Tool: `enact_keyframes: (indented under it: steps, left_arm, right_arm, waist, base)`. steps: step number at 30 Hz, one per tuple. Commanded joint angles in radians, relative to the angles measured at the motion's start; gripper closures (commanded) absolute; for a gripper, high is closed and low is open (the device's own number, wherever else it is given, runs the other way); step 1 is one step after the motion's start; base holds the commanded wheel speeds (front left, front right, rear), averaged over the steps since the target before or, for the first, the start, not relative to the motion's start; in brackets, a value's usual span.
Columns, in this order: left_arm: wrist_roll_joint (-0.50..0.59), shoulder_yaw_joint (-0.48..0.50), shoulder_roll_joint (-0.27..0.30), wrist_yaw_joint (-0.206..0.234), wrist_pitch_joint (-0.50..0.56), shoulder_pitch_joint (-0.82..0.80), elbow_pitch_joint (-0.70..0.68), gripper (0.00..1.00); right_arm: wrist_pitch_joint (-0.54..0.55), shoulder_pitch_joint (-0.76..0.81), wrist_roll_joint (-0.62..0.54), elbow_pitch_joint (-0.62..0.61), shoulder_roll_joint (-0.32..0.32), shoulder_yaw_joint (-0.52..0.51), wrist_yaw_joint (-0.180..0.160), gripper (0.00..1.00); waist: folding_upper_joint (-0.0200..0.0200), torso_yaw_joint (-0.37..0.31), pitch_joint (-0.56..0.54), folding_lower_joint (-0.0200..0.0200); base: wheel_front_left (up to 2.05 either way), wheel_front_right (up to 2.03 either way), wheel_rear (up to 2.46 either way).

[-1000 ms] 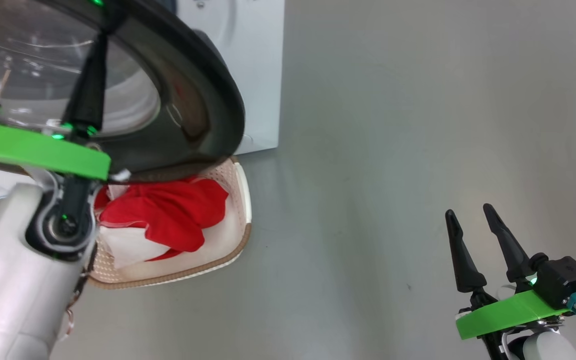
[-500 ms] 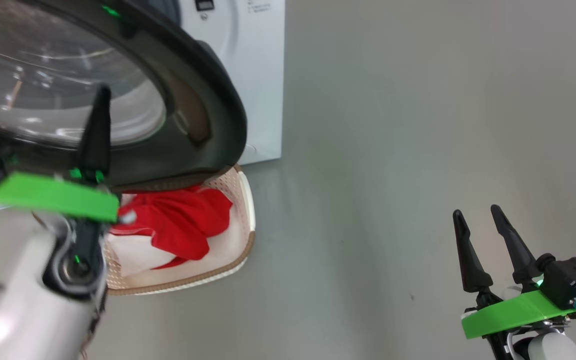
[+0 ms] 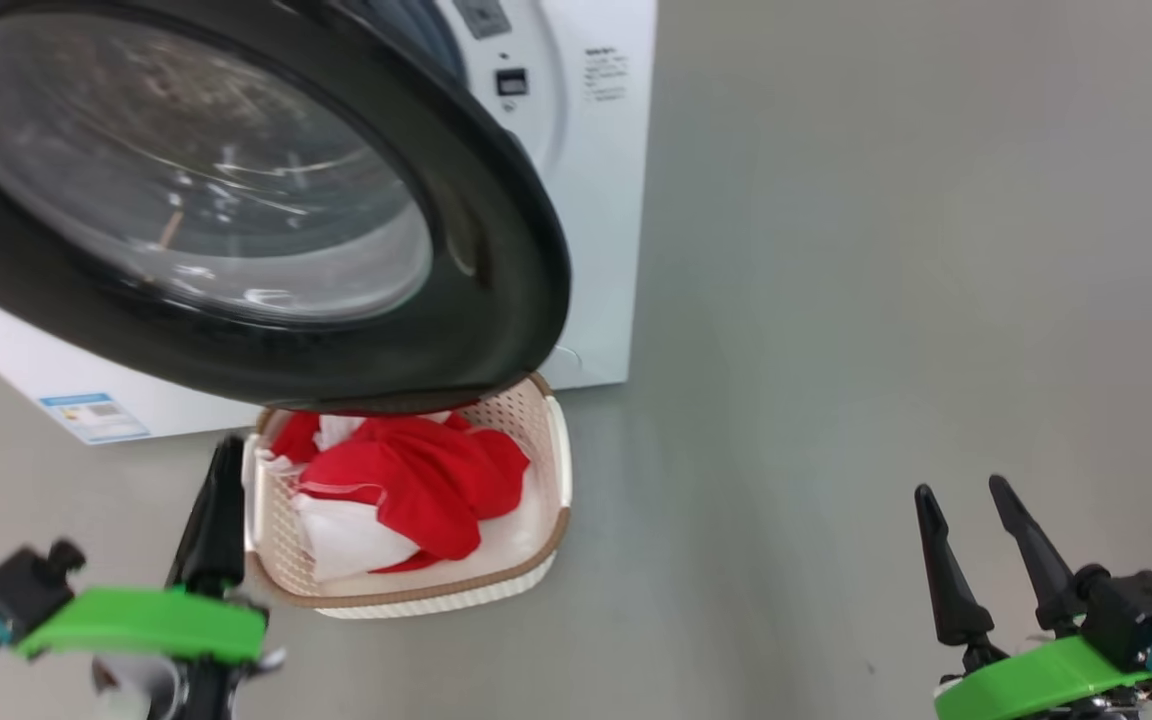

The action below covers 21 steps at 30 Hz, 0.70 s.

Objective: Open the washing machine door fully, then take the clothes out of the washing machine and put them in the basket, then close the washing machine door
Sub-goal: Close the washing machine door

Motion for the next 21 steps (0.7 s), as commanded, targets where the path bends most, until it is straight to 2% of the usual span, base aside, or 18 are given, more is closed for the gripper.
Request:
enact_keyframes:
  steps: [1,4,7,10,11,16,21]
  left_arm:
    - [0.024,0.048,0.021,-0.007,-0.008,0.01,-0.02,0.79]
    - [0.071,0.072,0.018,-0.007,-0.008,0.063,-0.028,0.66]
    - [0.138,0.086,0.022,-0.007,-0.008,0.113,-0.039,0.44]
    - [0.202,0.104,0.021,-0.007,-0.008,0.158,-0.049,0.07]
    - [0.227,0.108,0.019,-0.007,-0.008,0.173,-0.054,0.0]
    - [0.355,0.152,0.008,-0.007,-0.008,0.242,-0.08,0.0]
    - [0.561,0.238,-0.005,-0.007,-0.008,0.304,-0.12,0.0]
  right_arm:
    - [-0.006,0.002,-0.006,-0.02,-0.013,0.016,0.008,0.0]
    - [-0.006,0.014,-0.005,-0.02,-0.016,0.017,0.008,0.0]
    - [-0.006,0.027,-0.004,-0.021,-0.02,0.016,0.008,0.0]
    - [-0.006,0.039,-0.003,-0.02,-0.025,0.015,0.008,0.0]
    - [-0.006,0.043,-0.002,-0.019,-0.028,0.014,0.008,0.0]
    - [-0.006,0.067,0.003,-0.017,-0.038,0.008,0.008,0.0]
    - [-0.006,0.099,0.003,-0.021,-0.044,-0.001,0.008,0.0]
  waist:
    - [0.0,0.033,-0.032,0.0]
    - [0.0,0.044,-0.044,0.0]
    - [0.0,0.052,-0.055,0.0]
    - [0.0,0.058,-0.067,0.0]
    - [0.0,0.059,-0.071,0.0]
    - [0.0,0.064,-0.095,0.0]
    - [0.0,0.07,-0.116,0.0]
  base:
    - [0.0,0.0,0.0]
    - [0.0,0.0,0.0]
    - [0.0,0.0,0.0]
    - [0.0,0.0,0.0]
    - [0.0,0.0,0.0]
    - [0.0,0.0,0.0]
    - [0.0,0.0,0.0]
